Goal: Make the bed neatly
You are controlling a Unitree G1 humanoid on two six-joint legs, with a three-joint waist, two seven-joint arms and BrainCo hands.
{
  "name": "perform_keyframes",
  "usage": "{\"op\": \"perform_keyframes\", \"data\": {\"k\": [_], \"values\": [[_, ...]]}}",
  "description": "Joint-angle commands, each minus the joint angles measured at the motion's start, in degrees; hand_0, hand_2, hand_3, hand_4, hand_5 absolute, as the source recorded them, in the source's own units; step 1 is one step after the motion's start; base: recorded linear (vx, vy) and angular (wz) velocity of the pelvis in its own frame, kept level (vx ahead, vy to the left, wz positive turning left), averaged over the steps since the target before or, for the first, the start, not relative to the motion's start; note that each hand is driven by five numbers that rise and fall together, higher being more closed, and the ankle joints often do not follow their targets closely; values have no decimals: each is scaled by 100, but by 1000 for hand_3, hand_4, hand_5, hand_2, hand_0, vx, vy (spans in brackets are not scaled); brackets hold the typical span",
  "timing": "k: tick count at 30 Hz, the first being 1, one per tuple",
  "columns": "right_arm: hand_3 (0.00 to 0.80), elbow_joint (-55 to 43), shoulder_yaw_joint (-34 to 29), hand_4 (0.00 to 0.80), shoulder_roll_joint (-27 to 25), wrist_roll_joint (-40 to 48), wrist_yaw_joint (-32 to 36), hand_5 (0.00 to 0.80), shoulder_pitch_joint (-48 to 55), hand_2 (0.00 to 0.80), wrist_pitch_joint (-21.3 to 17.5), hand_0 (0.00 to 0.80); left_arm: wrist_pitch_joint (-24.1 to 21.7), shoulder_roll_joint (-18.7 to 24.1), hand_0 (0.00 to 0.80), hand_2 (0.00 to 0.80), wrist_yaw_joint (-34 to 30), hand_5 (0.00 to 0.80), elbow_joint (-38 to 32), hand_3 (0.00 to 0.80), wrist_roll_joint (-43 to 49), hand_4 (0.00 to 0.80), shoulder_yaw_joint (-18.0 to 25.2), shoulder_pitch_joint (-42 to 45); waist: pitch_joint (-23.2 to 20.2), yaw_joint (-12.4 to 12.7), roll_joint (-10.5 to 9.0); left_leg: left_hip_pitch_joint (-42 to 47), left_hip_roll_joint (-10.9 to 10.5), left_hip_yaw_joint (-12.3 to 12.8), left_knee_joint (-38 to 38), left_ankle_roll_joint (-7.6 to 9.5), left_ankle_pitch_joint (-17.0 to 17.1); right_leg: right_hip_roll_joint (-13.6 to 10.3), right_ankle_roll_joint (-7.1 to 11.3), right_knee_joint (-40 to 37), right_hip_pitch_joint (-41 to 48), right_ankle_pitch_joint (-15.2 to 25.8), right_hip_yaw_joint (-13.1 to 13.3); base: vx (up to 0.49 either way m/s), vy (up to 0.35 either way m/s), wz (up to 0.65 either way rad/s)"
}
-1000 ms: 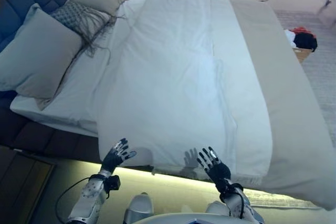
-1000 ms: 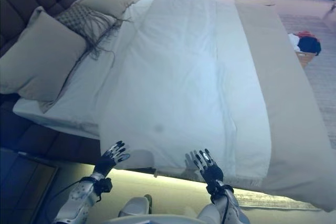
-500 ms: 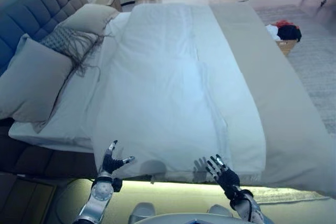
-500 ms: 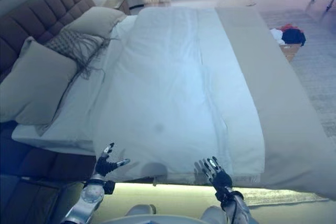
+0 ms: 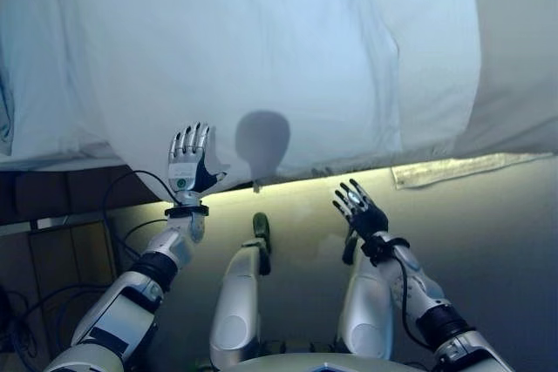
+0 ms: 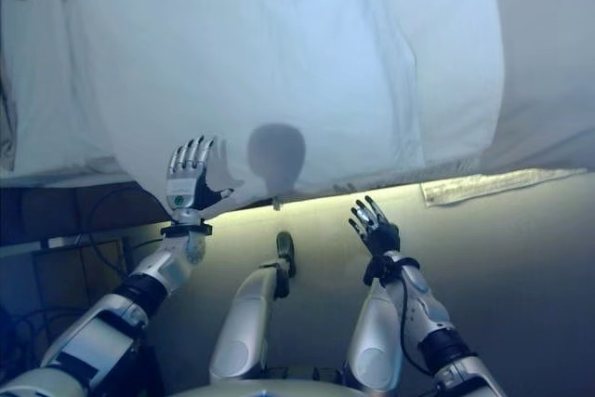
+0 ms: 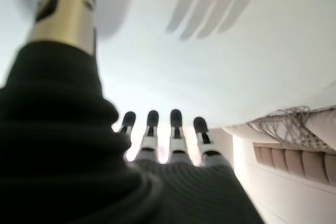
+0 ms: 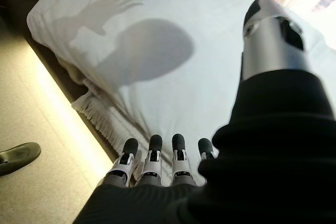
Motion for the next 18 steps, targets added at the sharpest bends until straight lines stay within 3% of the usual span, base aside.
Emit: {"op": "perform_keyframes", "data": {"k": [1,7,14,15,18], "values": [[0,-807,188,0,-170,-91,-290,0,-18,0,-50,0,320,75,0,0,633,0,165,0,214,0,151,-501,84,-106,-5,-333,-133,-338,-336,196,753,55,504,-417,88,696,-74,-26,87,-13],[0,-1186,199,0,-363,-69,-600,0,-93,0,-53,0,758,30,0,0,1037,0,331,0,291,0,224,-731,278,-186,6,-573,-112,-368,-128,118,589,54,601,-207,-233,586,70,46,50,-11],[0,-1353,310,0,-445,-105,-829,0,-378,0,14,0,766,101,0,0,1139,0,585,0,-169,0,244,-1243,349,-270,34,-950,-128,-327,73,78,596,22,615,-95,-662,739,190,0,49,-6],[0,-1382,314,0,-427,-113,-892,0,-453,0,44,0,835,121,0,0,1119,0,576,0,-211,0,207,-1344,349,-289,21,-1126,-136,-302,69,112,774,5,554,-165,-811,934,166,5,-2,-4],[0,-1561,433,0,-423,-113,-1069,0,-616,0,23,0,800,156,0,0,1212,0,644,0,-526,0,146,-1562,349,-277,-24,-1248,-104,-350,173,73,591,67,621,-97,-881,705,202,-35,-32,1]]}}
